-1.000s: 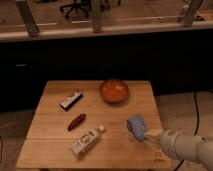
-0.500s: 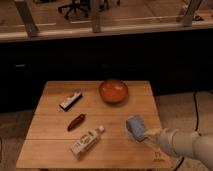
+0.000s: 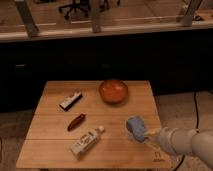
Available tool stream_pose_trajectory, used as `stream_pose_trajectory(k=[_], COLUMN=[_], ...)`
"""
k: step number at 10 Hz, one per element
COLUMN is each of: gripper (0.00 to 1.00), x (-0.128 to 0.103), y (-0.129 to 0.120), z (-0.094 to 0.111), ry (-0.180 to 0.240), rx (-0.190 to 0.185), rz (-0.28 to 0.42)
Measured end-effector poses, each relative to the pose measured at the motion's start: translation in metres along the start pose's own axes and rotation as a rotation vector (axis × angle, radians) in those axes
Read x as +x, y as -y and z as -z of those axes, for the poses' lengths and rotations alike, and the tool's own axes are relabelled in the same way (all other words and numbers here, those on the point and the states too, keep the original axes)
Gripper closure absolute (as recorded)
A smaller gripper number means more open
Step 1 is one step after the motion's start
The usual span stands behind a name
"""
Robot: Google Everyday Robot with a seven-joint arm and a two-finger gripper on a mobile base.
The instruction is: Place the white sponge in the ceramic cup
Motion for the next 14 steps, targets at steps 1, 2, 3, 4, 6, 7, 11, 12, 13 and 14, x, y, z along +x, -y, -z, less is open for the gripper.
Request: stream_pose_trajectory(k=[1,2,3,4,6,7,11,12,13,14], gripper=[1.00,1.00,1.00,1.00,1.00,1.00,0.80,0.69,0.60,0.49], x=[0.001,0.002,0.003,0.004,0.006,0.007,0.009,0.009,0.008,0.008], y=[0.000,-0.001,-0.003,-0.004,-0.008,-0.009,-0.012,-0.011,-0.009,-0.009], z=[-0.001,-0.002,-0.004,-0.005,-0.006,-0.006,-0.004,-0.004,-0.005,-0.006], ry=[0.001,0.002,0.003,0.003,0.002,0.001,0.007,0.007,0.009,0.009], rx=[-0.007,-0.016,-0.026,-0.034,-0.042,-0.046,-0.063,-0.071,-0.078,-0.087], rz=[-0.005,-0.012,-0.017,-0.024,-0.035,-0.041,-0.059,-0.061,-0.060,-0.061])
